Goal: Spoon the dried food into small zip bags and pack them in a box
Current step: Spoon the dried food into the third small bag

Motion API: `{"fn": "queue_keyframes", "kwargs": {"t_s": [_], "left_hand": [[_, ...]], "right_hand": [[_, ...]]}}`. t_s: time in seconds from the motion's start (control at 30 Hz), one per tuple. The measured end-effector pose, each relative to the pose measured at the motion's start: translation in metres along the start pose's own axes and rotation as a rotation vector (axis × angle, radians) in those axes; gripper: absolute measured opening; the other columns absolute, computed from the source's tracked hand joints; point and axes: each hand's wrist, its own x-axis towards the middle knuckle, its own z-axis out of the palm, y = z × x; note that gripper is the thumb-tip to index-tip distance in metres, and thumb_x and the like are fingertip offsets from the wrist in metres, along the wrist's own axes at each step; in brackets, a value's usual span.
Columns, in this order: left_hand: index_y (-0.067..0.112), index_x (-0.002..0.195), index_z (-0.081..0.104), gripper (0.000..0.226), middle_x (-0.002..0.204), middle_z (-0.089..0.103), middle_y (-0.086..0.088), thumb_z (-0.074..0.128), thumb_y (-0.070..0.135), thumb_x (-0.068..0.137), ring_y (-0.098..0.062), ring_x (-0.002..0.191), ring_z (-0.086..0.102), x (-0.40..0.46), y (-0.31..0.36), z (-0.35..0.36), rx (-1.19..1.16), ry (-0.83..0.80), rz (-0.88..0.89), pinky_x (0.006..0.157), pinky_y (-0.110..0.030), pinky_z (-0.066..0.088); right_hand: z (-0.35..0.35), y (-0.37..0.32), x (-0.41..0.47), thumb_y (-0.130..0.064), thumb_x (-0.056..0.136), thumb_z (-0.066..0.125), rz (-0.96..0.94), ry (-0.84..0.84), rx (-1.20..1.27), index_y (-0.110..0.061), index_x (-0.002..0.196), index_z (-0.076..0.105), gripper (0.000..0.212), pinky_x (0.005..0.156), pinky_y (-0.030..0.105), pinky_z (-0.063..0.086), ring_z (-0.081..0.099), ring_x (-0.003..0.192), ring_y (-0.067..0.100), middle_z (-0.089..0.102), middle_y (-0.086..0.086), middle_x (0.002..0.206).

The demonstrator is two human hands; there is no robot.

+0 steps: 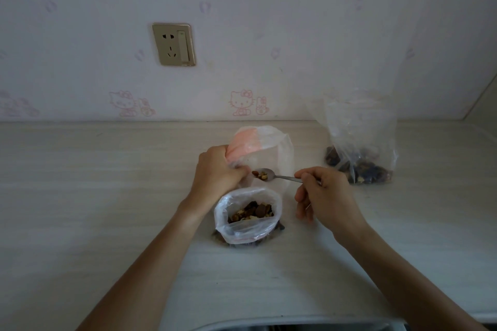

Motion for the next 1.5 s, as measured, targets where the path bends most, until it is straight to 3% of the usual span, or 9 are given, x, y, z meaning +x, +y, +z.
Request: {"fn": "queue_keyframes", "kwargs": {"t_s": [0.07, 0.3, 0.4, 0.53, 0.83, 1.03, 1.17, 1.37, 1.5], "left_hand": [[0.025, 0.077, 0.068, 0.022, 0.075, 0.073, 0.008, 0.089, 0.020, 0.077, 0.005, 0.064, 0.067, 0.001, 0.000, 0.002, -0.068, -0.009, -0.012, 0.054, -0.009, 0.048], [0.023, 0.086, 0.070, 0.022, 0.078, 0.076, 0.006, 0.091, 0.022, 0.079, -0.002, 0.064, 0.072, 0.006, -0.006, 0.001, -0.182, -0.069, -0.046, 0.057, -0.014, 0.051], [0.020, 0.096, 0.072, 0.027, 0.085, 0.077, 0.005, 0.091, 0.019, 0.078, -0.009, 0.074, 0.075, 0.006, -0.008, -0.001, -0.162, -0.105, -0.036, 0.067, -0.022, 0.056], [0.021, 0.108, 0.071, 0.038, 0.095, 0.077, 0.008, 0.092, 0.018, 0.076, -0.004, 0.084, 0.073, 0.008, -0.011, -0.007, -0.121, -0.093, -0.002, 0.066, -0.009, 0.050], [0.026, 0.107, 0.066, 0.037, 0.096, 0.073, 0.011, 0.089, 0.035, 0.079, -0.004, 0.085, 0.070, 0.014, -0.015, -0.010, -0.096, -0.081, -0.036, 0.062, -0.012, 0.047], [0.030, 0.130, 0.056, 0.072, 0.110, 0.064, 0.021, 0.089, 0.055, 0.071, 0.008, 0.098, 0.062, 0.013, -0.007, -0.021, -0.217, 0.028, -0.034, 0.075, -0.015, 0.050], [0.027, 0.122, 0.063, 0.061, 0.115, 0.066, 0.020, 0.088, 0.054, 0.074, 0.007, 0.106, 0.062, 0.000, -0.008, -0.035, -0.154, 0.190, 0.060, 0.086, -0.021, 0.051], [0.029, 0.096, 0.069, 0.010, 0.089, 0.071, 0.017, 0.076, 0.034, 0.090, 0.001, 0.086, 0.066, -0.053, -0.009, -0.055, -0.035, 0.280, 0.200, 0.068, -0.009, 0.044], [0.027, 0.077, 0.069, 0.032, 0.067, 0.069, 0.011, 0.062, 0.049, 0.098, -0.006, 0.061, 0.065, -0.087, -0.009, -0.057, -0.007, 0.084, 0.116, 0.058, -0.024, 0.050]], "right_hand": [[0.002, -0.001, 0.002, -0.006, 0.108, 0.042, 0.034, -0.012, 0.041, -0.011, 0.098, 0.067, 0.027, 0.037, 0.026, 0.043, 0.062, 0.042, 0.025, 0.067, 0.003, 0.057], [0.004, -0.008, 0.010, 0.000, 0.106, 0.043, 0.196, -0.055, 0.275, 0.003, 0.105, 0.064, 0.021, 0.034, 0.026, 0.041, 0.058, 0.039, 0.022, 0.062, 0.007, 0.054], [0.002, -0.011, 0.012, 0.000, 0.106, 0.044, 0.240, -0.074, 0.355, 0.006, 0.107, 0.063, 0.020, 0.036, 0.028, 0.043, 0.062, 0.044, 0.023, 0.063, 0.010, 0.059], [-0.004, -0.013, 0.017, -0.002, 0.106, 0.045, 0.291, -0.094, 0.407, 0.006, 0.109, 0.063, 0.020, 0.039, 0.026, 0.048, 0.067, 0.050, 0.024, 0.068, 0.013, 0.065], [-0.016, -0.016, 0.020, -0.006, 0.108, 0.044, 0.197, -0.075, 0.337, 0.003, 0.107, 0.064, 0.022, 0.040, 0.028, 0.048, 0.068, 0.053, 0.027, 0.068, 0.014, 0.067], [-0.034, -0.033, 0.017, -0.006, 0.108, 0.045, 0.085, -0.089, 0.325, 0.001, 0.105, 0.066, 0.022, 0.038, 0.029, 0.046, 0.067, 0.053, 0.028, 0.070, 0.013, 0.067], [-0.045, -0.042, 0.006, -0.005, 0.107, 0.046, 0.011, -0.123, 0.318, -0.001, 0.103, 0.067, 0.022, 0.036, 0.027, 0.043, 0.066, 0.051, 0.026, 0.070, 0.012, 0.067], [-0.051, -0.037, -0.024, -0.006, 0.107, 0.047, -0.010, -0.200, 0.273, 0.000, 0.103, 0.068, 0.022, 0.037, 0.028, 0.043, 0.066, 0.054, 0.026, 0.070, 0.012, 0.069], [-0.052, -0.032, -0.039, -0.003, 0.107, 0.046, -0.016, -0.241, 0.264, 0.002, 0.100, 0.068, 0.023, 0.036, 0.027, 0.044, 0.066, 0.052, 0.026, 0.070, 0.014, 0.068]]}}
